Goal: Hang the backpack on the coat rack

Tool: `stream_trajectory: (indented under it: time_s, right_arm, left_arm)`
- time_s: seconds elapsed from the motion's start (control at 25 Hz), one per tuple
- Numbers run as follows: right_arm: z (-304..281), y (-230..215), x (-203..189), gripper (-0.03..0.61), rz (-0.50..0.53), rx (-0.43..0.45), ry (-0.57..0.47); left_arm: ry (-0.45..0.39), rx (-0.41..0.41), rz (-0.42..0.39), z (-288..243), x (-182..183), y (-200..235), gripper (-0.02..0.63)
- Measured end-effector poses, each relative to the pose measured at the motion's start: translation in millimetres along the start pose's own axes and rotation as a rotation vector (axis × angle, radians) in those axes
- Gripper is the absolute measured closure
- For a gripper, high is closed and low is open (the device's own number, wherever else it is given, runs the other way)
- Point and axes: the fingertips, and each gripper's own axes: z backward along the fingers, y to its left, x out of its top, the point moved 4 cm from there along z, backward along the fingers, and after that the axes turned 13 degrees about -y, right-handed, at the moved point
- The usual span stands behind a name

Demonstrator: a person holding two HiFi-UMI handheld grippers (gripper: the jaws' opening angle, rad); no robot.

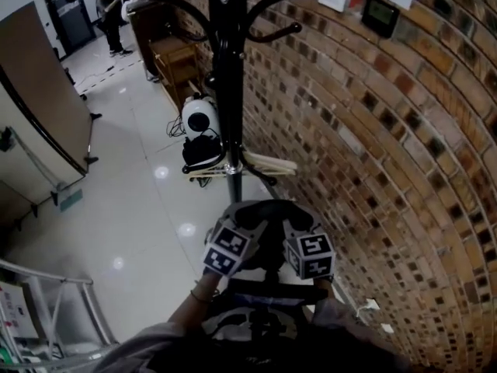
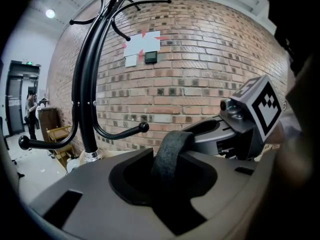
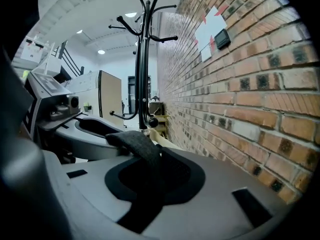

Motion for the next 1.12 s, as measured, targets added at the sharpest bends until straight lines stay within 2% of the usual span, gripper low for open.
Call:
stream_trajectory:
  time_s: [0.28,0.64,0.88,1.12]
  right_arm:
    - [-34,-28,11,0.506,0.063,0.177,0.005]
    - [-67,-31,32,0.506,0.154,0.388,-0.029]
    - [-86,-29,24,0.506,0.218,0.508,-0.012]
    - [-99,-27,28,0.506,0.203,0.553,0.005]
  left_arm:
    - [0.009,0.154,0.019,-27,8,17,0.488]
    - [-0.008,0.350,0.044,-30,18,32,0.488]
    - [0.016,0.413,0.043,-32,15,41,0.488]
    - [0.033,0.449,0.020,-39,13,52,0.488]
